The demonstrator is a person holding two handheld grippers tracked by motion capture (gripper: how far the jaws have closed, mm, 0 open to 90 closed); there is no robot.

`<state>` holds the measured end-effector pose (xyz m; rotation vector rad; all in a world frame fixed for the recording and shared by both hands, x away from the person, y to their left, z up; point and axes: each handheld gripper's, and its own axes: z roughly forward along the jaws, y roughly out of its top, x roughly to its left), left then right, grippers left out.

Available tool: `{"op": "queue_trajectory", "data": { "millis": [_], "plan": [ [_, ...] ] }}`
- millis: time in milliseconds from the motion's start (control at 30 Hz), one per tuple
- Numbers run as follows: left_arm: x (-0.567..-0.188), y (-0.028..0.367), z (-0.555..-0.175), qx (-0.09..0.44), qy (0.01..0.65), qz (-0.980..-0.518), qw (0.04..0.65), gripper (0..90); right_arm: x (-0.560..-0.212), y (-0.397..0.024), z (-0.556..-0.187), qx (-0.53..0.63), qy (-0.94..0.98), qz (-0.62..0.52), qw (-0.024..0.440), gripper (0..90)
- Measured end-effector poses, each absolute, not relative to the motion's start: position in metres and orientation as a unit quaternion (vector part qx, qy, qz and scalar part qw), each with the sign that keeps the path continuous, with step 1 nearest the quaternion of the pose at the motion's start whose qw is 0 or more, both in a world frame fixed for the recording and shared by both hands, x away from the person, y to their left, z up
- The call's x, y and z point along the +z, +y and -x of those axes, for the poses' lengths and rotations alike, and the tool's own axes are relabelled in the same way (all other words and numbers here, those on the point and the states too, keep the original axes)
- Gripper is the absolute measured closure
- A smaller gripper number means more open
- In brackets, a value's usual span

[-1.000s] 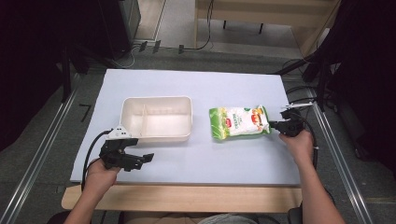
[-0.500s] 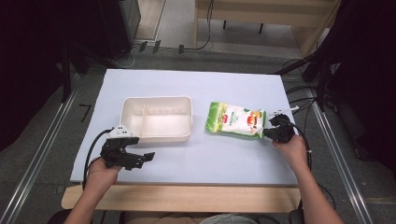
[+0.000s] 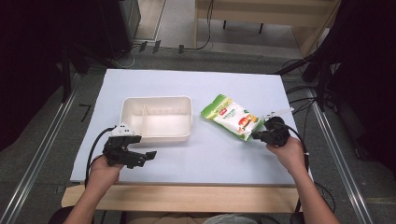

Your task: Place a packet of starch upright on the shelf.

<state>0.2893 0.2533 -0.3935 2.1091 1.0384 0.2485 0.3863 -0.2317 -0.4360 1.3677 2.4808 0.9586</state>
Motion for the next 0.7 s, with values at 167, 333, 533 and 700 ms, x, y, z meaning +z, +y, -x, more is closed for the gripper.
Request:
{"op": "queue_trajectory", "data": {
  "millis": [167, 333, 533, 700],
  "plan": [
    [-0.394, 0.256, -0.285, 0.102, 0.41, -0.823, 0.379, 14.7, -0.416, -0.242, -0.397, 0.363, 0.8, -0.468, 0.095, 90.0],
    [-0.395, 0.26, -0.28, 0.104, 0.418, -0.82, 0.377, 14.7, -0.419, -0.243, -0.423, 0.356, 0.793, -0.484, 0.106, 90.0],
    [-0.396, 0.264, -0.274, 0.107, 0.423, -0.818, 0.373, 14.7, -0.428, -0.246, -0.452, 0.343, 0.782, -0.508, 0.112, 90.0],
    [-0.396, 0.27, -0.27, 0.108, 0.432, -0.815, 0.371, 14.7, -0.449, -0.25, -0.473, 0.339, 0.77, -0.533, 0.09, 90.0]
  ]
}}
